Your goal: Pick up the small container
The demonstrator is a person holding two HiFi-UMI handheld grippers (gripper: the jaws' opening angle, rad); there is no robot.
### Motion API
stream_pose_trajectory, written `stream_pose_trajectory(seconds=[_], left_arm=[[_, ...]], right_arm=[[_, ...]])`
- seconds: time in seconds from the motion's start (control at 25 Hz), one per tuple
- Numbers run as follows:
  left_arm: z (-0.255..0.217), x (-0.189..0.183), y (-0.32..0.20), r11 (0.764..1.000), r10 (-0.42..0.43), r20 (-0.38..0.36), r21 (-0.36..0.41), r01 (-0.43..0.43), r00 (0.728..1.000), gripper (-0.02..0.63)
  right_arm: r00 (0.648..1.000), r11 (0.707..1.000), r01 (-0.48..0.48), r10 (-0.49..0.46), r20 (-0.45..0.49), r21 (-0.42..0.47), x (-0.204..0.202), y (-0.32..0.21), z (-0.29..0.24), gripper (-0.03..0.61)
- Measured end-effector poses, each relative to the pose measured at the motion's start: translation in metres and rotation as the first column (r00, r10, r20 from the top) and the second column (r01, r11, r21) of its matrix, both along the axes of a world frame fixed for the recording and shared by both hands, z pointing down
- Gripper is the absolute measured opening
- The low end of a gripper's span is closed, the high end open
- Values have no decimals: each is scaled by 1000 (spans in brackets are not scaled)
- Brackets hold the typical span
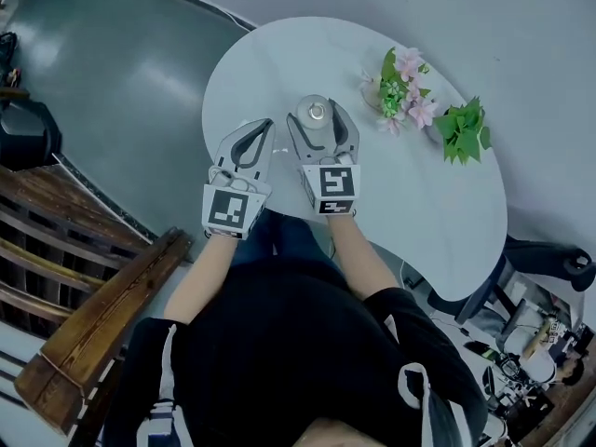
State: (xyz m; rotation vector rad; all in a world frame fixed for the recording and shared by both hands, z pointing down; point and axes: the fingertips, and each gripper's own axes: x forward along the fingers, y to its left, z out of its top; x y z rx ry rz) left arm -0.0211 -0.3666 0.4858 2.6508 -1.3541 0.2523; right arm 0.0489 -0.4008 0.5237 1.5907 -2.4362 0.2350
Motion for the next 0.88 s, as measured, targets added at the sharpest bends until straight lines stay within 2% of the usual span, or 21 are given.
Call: stream_pose_trajectory(seconds=[0.52, 0.88], left_arm=[[-81, 0, 1, 992, -44, -43, 115, 49, 998, 6], [-112, 3, 10, 984, -39, -42, 173, 46, 998, 6]], right_arm=[[997, 985, -81, 79, 17, 150, 33, 24, -136, 327], [988, 963, -157, 155, 27, 219, 53, 45, -175, 328]])
